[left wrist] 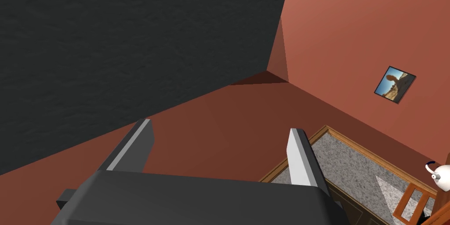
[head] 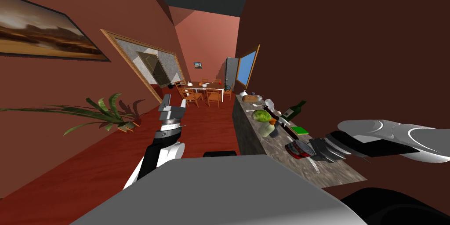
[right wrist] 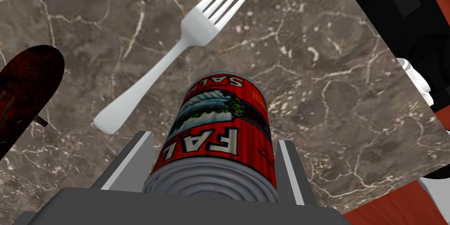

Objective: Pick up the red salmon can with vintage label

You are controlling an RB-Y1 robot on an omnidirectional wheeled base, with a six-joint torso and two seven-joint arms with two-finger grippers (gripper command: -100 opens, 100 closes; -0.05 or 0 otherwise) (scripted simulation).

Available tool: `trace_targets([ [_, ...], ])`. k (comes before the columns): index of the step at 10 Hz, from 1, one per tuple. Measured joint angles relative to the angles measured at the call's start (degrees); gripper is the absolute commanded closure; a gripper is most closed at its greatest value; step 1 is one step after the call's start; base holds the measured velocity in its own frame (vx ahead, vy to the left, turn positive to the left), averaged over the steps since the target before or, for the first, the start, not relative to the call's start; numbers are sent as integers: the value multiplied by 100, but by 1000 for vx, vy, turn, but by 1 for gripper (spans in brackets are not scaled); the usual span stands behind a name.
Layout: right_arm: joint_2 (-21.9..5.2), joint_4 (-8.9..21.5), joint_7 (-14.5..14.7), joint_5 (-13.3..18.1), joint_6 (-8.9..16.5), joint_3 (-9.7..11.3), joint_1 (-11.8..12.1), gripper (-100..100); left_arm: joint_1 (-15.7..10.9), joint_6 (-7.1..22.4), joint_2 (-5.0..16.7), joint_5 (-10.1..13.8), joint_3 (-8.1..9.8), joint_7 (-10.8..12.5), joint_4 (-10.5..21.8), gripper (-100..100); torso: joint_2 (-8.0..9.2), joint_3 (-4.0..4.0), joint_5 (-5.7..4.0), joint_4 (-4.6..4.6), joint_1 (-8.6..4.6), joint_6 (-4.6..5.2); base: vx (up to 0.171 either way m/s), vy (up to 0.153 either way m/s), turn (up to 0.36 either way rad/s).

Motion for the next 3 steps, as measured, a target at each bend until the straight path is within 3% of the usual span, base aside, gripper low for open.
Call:
trace_targets([
  [2,-39,144,308,-322,-54,235,-64,100,0,0,0,0,0,0,0,0,0,1,4,1,4,-1,-2,24,39],
  [3,-44,157,357,-352,-58,258,-70,0,0,0,0,0,0,0,0,0,1,1,3,1,0,0,0,0,0],
])
